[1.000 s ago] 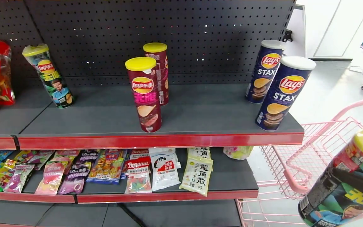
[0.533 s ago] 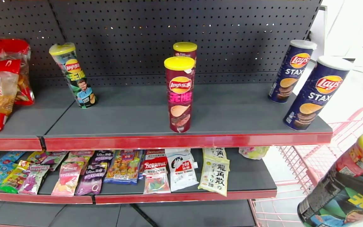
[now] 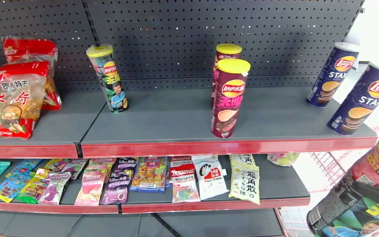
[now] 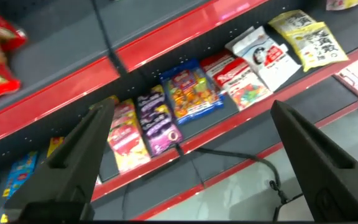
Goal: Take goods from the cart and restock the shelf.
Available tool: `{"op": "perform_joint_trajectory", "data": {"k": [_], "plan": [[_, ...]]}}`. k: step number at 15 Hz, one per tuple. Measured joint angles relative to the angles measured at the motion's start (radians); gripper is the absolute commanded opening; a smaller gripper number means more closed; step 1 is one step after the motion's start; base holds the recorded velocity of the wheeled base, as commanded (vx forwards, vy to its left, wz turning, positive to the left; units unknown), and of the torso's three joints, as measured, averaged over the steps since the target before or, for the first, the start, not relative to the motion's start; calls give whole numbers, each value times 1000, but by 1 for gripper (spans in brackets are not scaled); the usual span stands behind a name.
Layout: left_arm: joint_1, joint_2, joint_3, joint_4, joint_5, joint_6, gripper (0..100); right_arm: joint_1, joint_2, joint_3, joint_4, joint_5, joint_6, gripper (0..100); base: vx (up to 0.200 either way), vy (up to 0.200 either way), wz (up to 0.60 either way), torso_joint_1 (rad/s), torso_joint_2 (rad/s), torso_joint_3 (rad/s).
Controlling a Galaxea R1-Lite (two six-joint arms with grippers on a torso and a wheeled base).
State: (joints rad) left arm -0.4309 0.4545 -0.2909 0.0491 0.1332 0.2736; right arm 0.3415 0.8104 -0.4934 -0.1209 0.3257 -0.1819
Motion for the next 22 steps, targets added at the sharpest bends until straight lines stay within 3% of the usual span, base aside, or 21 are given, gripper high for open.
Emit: {"op": "perform_joint_trajectory", "data": {"k": [9, 22], "plan": [[0, -14, -2, 0, 3, 20, 100, 0, -2, 6, 0, -1, -1, 0, 0, 200, 0, 2, 1, 3], [0, -37, 0, 3, 5, 22, 100, 0, -6, 10, 1, 0, -6, 0, 0, 185, 0, 1, 3, 2]]}}
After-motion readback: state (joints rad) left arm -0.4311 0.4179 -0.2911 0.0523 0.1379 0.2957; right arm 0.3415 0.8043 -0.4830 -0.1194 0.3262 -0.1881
